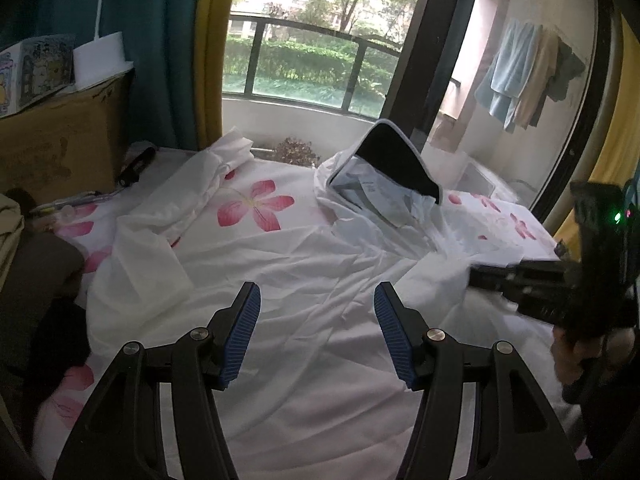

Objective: Fold large clothes

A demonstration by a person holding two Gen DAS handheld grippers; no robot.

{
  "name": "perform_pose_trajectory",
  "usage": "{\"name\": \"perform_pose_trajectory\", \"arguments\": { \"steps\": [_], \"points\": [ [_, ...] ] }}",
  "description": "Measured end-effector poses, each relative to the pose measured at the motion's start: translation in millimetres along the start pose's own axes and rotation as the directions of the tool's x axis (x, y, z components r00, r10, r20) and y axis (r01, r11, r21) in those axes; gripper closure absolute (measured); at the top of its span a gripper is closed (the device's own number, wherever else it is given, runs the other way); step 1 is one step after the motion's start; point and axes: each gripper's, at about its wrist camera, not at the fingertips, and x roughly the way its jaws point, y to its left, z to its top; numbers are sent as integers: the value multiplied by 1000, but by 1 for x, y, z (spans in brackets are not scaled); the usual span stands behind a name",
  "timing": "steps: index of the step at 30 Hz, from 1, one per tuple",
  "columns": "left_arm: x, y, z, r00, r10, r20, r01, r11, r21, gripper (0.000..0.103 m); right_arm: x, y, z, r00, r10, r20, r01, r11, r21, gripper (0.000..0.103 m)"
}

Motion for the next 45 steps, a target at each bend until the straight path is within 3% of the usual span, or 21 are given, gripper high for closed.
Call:
{"name": "perform_pose_trajectory", "arguments": {
  "steps": [2, 4, 5, 6, 10, 13, 15, 17, 22, 24, 29, 33, 37, 45],
  "points": [
    [6, -4, 1, 1000, -12, -17, 12, 1000, 7, 40, 11, 0, -7, 999, 40, -22, -40, 999, 26, 93],
    [12, -10, 2, 999, -30, -32, 30, 999, 16, 40, 13, 0, -11, 997, 70, -35, -69, 997, 38, 79],
    [15, -13, 2, 999, -36, -39, 37, 999, 22, 40, 11, 1, -13, 997, 71, -34, -70, 997, 36, 60],
    [19, -17, 2, 998, -44, -48, 45, 999, 31, 40, 8, 2, -15, 997, 73, -31, -72, 997, 32, 47],
    [34, -38, 4, 993, -83, -85, 90, 993, 74, 40, -21, -7, -25, 1000, 30, 7, -30, 999, 41, 46],
    [47, -53, 4, 988, -103, -119, 116, 988, 106, 40, -54, -40, -35, 994, -100, 53, 94, 991, 94, 46],
    [59, -62, 2, 981, -112, -156, 131, 985, 115, 40, -73, -71, -45, 976, -208, 63, 197, 969, 147, 47],
    [70, -68, -2, 976, -111, -190, 136, 983, 124, 40, -89, -112, -60, 944, -329, 39, 312, 923, 226, 46],
    [94, -69, -18, 957, -63, -283, 108, 983, 148, 40, -104, -176, -88, 865, -498, -52, 489, 819, 300, 46],
    [92, -67, -21, 962, -36, -269, 89, 978, 188, 40, -102, -187, -96, 855, -511, -85, 510, 804, 306, 46],
    [83, -39, -13, 962, 31, -270, 23, 980, 197, 40, -75, -178, -114, 880, -439, -179, 472, 852, 226, 47],
    [66, -10, 8, 973, 66, -221, -18, 977, 210, 40, -79, -164, -117, 862, -476, -175, 504, 841, 195, 47],
    [59, 19, 42, 980, 101, -172, -64, 976, 210, 40, -96, -161, -111, 853, -508, -118, 522, 827, 211, 46],
    [100, 83, 108, 978, 166, -123, -148, 979, 138, 40, -103, -149, -90, 854, -516, -63, 515, 825, 233, 46]
  ]
}}
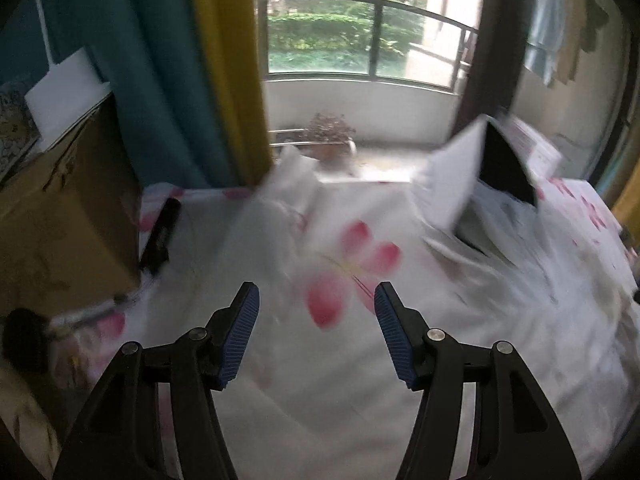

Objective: Fold large clothes

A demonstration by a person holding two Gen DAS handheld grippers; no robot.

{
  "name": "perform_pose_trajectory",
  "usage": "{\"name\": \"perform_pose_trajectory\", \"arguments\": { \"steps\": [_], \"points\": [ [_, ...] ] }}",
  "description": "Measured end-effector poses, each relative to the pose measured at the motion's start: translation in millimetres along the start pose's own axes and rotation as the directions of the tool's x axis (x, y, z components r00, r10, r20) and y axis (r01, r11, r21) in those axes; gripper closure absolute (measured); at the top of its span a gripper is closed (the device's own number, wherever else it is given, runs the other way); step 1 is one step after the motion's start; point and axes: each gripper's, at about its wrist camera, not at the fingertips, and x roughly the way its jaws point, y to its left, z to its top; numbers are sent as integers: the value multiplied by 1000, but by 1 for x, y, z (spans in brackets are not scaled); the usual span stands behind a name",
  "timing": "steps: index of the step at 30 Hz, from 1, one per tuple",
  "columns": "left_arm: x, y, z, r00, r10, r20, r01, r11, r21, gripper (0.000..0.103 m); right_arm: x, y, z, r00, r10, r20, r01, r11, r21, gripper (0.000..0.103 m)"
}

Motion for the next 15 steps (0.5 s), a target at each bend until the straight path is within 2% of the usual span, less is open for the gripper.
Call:
{"name": "perform_pose_trajectory", "arguments": {
  "steps": [7, 8, 9, 12, 15],
  "points": [
    [62, 29, 19, 998, 63, -31, -63, 998, 5, 42, 5, 10, 6, 1000, 9, 1, -9, 1000, -4, 47],
    [69, 32, 18, 997, 58, -43, -58, 998, 1, 56, 5, 11, 5, 1000, 9, 1, -9, 1000, -5, 46],
    [75, 36, 18, 997, 52, -61, -53, 999, -9, 77, 5, 11, 6, 1000, 9, 1, -9, 1000, -6, 46],
    [79, 47, 16, 997, 37, -62, -40, 998, -50, 100, 6, 11, 7, 1000, 11, -2, -11, 1000, -7, 47],
    [66, 46, 17, 999, 52, -15, -53, 998, -42, 101, 4, 13, 8, 1000, 16, 7, -16, 1000, -6, 46]
  ]
}}
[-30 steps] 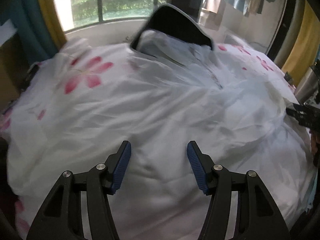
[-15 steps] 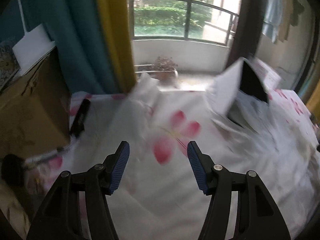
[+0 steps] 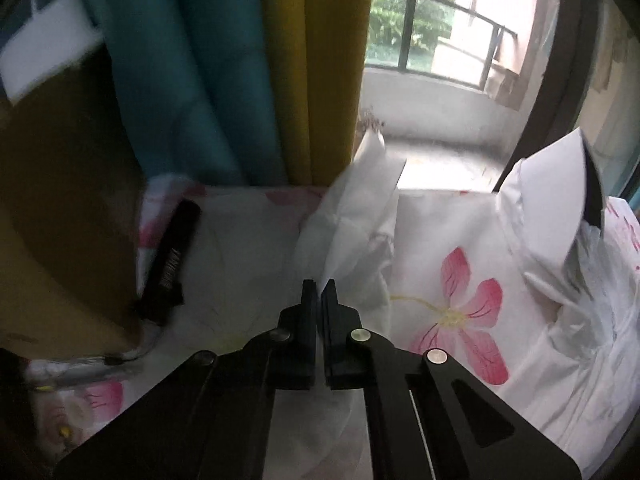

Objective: Fold large clothes

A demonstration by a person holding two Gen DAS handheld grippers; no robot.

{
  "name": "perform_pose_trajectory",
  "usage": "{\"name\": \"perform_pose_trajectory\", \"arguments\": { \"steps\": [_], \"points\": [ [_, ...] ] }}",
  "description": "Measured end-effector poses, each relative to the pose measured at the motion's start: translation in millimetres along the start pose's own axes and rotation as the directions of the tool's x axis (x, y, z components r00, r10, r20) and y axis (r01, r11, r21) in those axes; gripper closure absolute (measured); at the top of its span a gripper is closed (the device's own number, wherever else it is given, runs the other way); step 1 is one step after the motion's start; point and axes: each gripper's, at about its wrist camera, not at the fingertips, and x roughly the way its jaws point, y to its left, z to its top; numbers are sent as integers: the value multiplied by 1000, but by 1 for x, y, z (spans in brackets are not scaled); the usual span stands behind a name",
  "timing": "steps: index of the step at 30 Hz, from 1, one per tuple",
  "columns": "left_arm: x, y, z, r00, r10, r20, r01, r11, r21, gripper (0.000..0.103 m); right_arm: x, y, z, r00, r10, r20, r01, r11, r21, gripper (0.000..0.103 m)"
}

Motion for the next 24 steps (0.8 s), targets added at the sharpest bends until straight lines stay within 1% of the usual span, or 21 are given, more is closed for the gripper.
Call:
{"name": "perform_pose_trajectory", "arguments": {
  "steps": [3, 7, 11, 14, 16, 20, 23, 24],
  "points": [
    [-31, -7, 5, 997, -5, 76, 4, 1000, 20, 102, -7, 2, 0, 1000, 11, 17, -11, 1000, 2, 47],
    [-82, -24, 15, 984, -23, 175, 16, 999, 42, 102, -20, -1, -2, 998, 37, 49, -37, 999, 6, 46],
    [-134, -46, 24, 961, -46, 272, 30, 998, 63, 102, -33, -9, -7, 995, 64, 75, -66, 997, 26, 47],
    [-174, -70, 28, 938, -78, 336, 52, 995, 88, 102, -43, -16, -12, 992, 85, 98, -90, 995, 38, 47],
    [-197, -94, 24, 927, -98, 361, 61, 992, 112, 102, -47, -19, -14, 989, 100, 111, -105, 994, 43, 47],
    [-229, -133, 23, 905, -155, 395, 95, 981, 169, 102, -57, -30, -22, 982, 120, 143, -129, 990, 58, 46],
    [-236, -167, 23, 898, -205, 389, 130, 969, 211, 102, -63, -41, -28, 978, 131, 163, -144, 987, 70, 46],
    [-235, -172, 24, 897, -221, 383, 144, 965, 221, 102, -65, -45, -31, 977, 134, 168, -148, 986, 75, 46]
  ]
}}
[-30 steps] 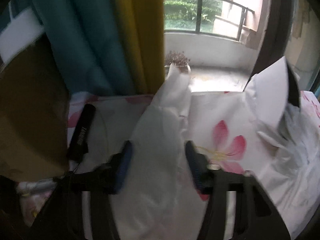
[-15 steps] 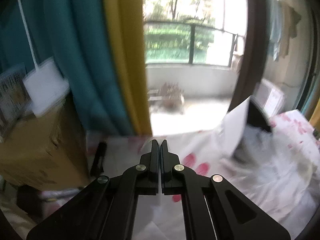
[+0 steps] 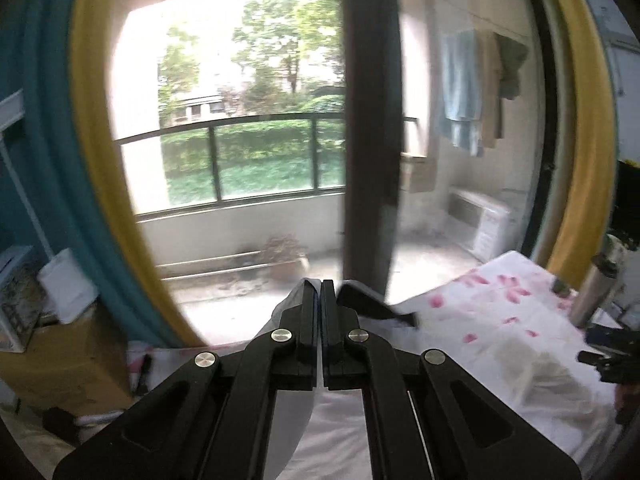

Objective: Fold large clothes

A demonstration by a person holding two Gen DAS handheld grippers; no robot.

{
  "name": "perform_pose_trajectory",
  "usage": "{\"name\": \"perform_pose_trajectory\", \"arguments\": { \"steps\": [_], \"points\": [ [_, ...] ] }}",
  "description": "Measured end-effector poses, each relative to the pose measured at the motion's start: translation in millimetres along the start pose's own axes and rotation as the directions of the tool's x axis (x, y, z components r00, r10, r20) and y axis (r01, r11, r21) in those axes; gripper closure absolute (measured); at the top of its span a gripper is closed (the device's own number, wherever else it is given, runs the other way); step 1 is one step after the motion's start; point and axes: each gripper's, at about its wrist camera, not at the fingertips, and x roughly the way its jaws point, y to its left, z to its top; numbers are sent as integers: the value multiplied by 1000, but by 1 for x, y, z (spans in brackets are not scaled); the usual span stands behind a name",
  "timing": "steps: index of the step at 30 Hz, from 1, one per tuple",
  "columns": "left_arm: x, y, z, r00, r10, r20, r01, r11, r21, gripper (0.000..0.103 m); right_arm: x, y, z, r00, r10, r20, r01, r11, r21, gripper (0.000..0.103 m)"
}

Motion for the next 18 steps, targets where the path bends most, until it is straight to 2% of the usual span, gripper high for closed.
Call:
{"name": "perform_pose_trajectory", "arguments": {
  "steps": [4, 7, 8, 10, 12, 13, 14, 16, 18],
  "points": [
    [11, -54, -11, 995, -86, -55, 85, 996, -9, 102, -7, -17, -6, 1000, 2, 12, -2, 1000, 28, 46],
    [36, -86, -41, 971, -184, -155, 179, 983, -46, 101, -11, -26, -12, 1000, -2, 13, 1, 999, 50, 46],
    [43, -95, -52, 957, -222, -189, 212, 975, -72, 101, -12, -29, -14, 1000, -4, 13, 3, 999, 54, 46],
    [59, -118, -81, 911, -304, -279, 277, 952, -131, 97, -15, -34, -18, 1000, -11, 10, 10, 998, 61, 46],
    [67, -137, -113, 851, -387, -354, 350, 922, -166, 82, -17, -39, -20, 1000, -16, 4, 15, 998, 67, 46],
    [66, -143, -124, 832, -408, -377, 371, 913, -168, 77, -16, -41, -21, 1000, -21, 0, 21, 997, 71, 46],
    [62, -148, -136, 811, -425, -403, 394, 905, -160, 66, -17, -43, -21, 1000, -23, -4, 23, 997, 74, 46],
    [49, -142, -151, 800, -430, -418, 401, 902, -160, 64, -16, -46, -21, 999, -27, -16, 29, 996, 79, 46],
    [33, -120, -159, 805, -419, -421, 382, 908, -174, 64, -14, -44, -20, 999, -29, -26, 31, 997, 73, 46]
  ]
}}
